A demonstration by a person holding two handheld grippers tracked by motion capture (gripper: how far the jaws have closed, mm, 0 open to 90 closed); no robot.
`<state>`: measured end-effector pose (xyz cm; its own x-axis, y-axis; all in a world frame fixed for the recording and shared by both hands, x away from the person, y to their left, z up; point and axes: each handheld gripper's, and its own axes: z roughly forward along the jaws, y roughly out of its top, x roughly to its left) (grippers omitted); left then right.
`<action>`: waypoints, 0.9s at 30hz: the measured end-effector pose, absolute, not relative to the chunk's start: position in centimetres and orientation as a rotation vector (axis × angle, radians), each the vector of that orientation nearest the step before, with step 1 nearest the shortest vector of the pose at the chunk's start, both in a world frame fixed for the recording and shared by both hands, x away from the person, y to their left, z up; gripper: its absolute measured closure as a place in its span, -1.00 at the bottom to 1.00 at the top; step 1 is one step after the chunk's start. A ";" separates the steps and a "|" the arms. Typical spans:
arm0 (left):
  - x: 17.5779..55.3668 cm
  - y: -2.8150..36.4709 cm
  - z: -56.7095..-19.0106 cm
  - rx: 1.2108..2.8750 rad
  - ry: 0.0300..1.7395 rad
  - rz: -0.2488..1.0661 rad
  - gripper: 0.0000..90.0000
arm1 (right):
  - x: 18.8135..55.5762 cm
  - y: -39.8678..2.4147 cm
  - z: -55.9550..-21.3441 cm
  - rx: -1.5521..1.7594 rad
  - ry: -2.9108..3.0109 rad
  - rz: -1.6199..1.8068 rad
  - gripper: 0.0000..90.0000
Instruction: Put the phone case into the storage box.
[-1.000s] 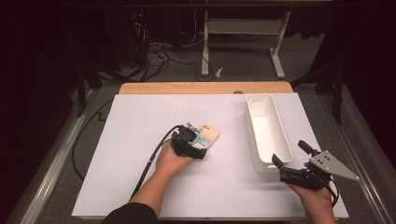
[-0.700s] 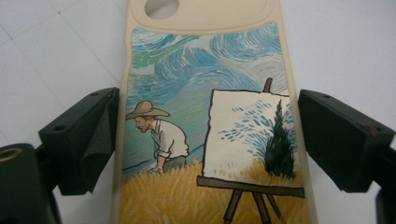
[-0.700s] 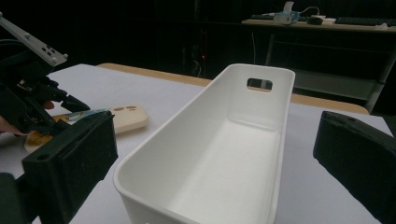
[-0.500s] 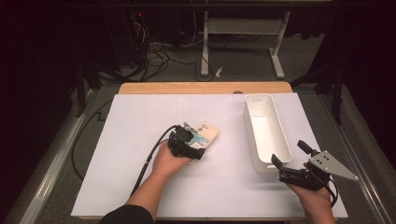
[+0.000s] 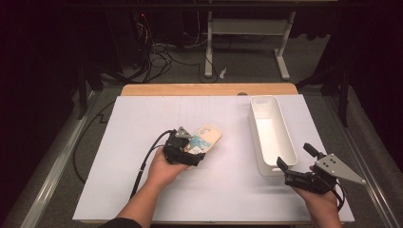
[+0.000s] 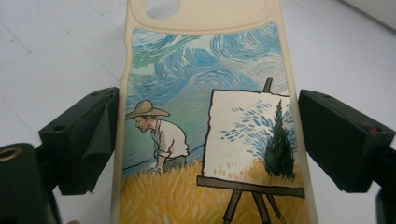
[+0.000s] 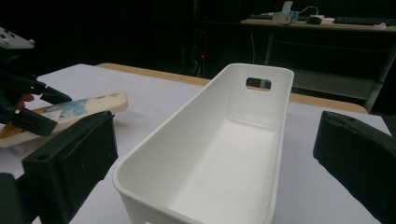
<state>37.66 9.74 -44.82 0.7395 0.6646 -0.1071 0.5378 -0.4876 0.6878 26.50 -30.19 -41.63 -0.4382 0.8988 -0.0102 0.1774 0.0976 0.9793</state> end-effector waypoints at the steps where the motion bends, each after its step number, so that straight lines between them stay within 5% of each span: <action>1: 37.1 10.2 -44.4 2.183 0.888 0.231 -0.76 | 26.5 -30.2 -41.6 1.065 1.716 1.389 -1.00; 27: 31.5 16.1 -44.5 2.047 0.774 0.193 -0.76 | 26.4 -29.4 -41.6 1.028 1.754 1.401 -0.94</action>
